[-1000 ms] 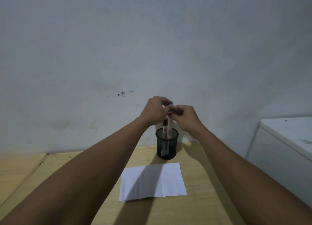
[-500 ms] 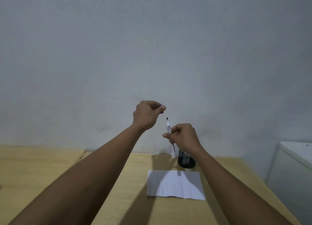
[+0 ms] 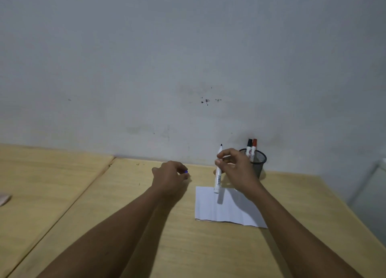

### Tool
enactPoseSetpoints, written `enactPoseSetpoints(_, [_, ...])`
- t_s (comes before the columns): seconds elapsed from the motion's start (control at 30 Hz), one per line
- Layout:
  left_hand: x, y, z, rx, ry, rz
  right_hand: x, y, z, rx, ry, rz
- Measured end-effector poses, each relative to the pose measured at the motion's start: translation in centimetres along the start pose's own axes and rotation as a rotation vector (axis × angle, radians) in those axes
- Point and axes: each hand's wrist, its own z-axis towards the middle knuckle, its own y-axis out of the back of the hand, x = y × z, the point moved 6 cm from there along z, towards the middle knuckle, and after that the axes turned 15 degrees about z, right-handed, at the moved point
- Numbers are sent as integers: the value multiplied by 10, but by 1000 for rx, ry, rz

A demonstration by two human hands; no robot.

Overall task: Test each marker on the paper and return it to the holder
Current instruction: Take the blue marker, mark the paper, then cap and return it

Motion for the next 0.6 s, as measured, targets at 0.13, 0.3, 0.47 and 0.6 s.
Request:
enactPoseSetpoints(0.13, [5, -12, 2, 45, -15, 52, -6, -3, 3, 22, -58, 154])
enactPoseSetpoints(0.3, [8, -15, 0, 60, -22, 31, -15, -9, 5, 38, -257, 484])
enactPoseSetpoints(0.47, [-7, 7, -42, -191, -118, -5, -27, -16, 7, 46, -179, 416])
enactPoseSetpoints(0.6, [-18, -3, -70, 2, -322, 157, -42, -31, 6, 95, -112, 244])
